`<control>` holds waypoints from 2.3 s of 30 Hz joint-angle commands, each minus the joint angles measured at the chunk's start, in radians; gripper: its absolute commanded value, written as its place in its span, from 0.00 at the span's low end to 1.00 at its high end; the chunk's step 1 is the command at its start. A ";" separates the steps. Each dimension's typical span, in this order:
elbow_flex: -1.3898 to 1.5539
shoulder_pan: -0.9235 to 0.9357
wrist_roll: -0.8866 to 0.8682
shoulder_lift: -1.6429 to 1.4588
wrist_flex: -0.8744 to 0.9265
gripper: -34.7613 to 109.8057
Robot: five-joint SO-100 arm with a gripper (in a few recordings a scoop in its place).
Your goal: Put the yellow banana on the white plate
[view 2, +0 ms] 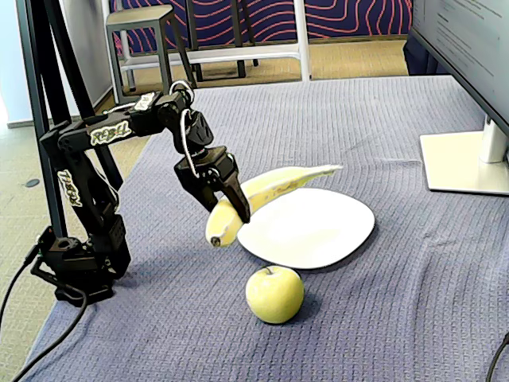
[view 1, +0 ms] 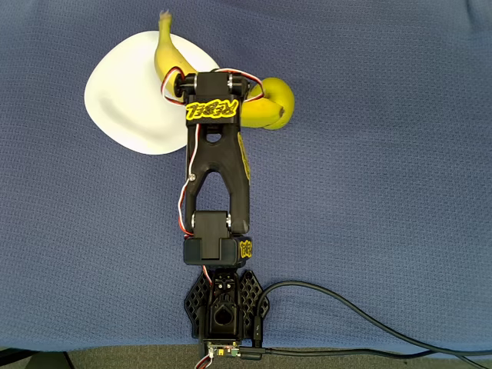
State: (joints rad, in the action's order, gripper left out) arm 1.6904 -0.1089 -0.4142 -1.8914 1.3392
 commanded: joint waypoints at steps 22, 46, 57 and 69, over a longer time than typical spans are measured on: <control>-0.479 -0.225 -0.296 0.448 0.063 0.24; -0.669 -0.318 -0.261 0.730 0.052 0.24; -0.699 -0.341 -0.199 0.753 0.067 0.24; -0.675 -0.324 -0.193 0.769 0.054 0.24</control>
State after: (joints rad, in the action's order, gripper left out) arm 1.0799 -0.4403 -0.6136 -1.0922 1.4051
